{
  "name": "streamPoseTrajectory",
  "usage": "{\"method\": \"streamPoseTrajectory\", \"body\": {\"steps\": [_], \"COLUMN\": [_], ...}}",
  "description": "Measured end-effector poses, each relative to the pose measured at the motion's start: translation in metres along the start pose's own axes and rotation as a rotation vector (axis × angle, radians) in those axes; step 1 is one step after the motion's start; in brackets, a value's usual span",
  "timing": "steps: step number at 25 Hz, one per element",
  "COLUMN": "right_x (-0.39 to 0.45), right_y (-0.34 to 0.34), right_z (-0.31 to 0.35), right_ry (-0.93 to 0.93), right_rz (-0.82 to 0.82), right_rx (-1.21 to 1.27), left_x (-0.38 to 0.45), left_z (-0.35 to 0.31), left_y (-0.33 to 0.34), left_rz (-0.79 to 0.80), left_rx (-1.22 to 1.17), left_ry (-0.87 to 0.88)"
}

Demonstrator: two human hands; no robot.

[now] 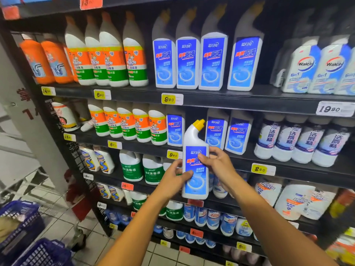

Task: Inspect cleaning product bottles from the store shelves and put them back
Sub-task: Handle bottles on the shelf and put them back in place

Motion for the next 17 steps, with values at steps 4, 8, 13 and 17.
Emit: {"method": "streamPoseTrajectory", "body": {"steps": [4,8,13,17], "right_x": [0.044,0.087,0.112,0.118], "right_y": [0.011,0.021,0.019,0.017], "right_z": [-0.005,0.005,0.019,0.027], "right_ry": [0.023,-0.031,-0.177,-0.296], "right_rz": [-0.102,-0.189,-0.329,-0.408], "right_rx": [-0.012,-0.012,-0.083,-0.22], "left_x": [0.05,0.104,0.135,0.146], "left_z": [-0.014,-0.036,-0.055,-0.056], "left_y": [-0.014,-0.028,-0.022,-0.017], "left_rz": [-0.016,0.011,-0.008,0.009], "left_rx": [0.03,0.037,0.116,0.182], "left_ry": [-0.002,0.048,0.161,0.194]}}
Point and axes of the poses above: each hand's wrist, its own x-axis towards the middle knuckle, its own y-axis out of the palm, z = x × y, the point moved 7 cm from there along x, towards the middle knuckle, and after that the axes turned 5 degrees about -y, right-handed, at the moved point
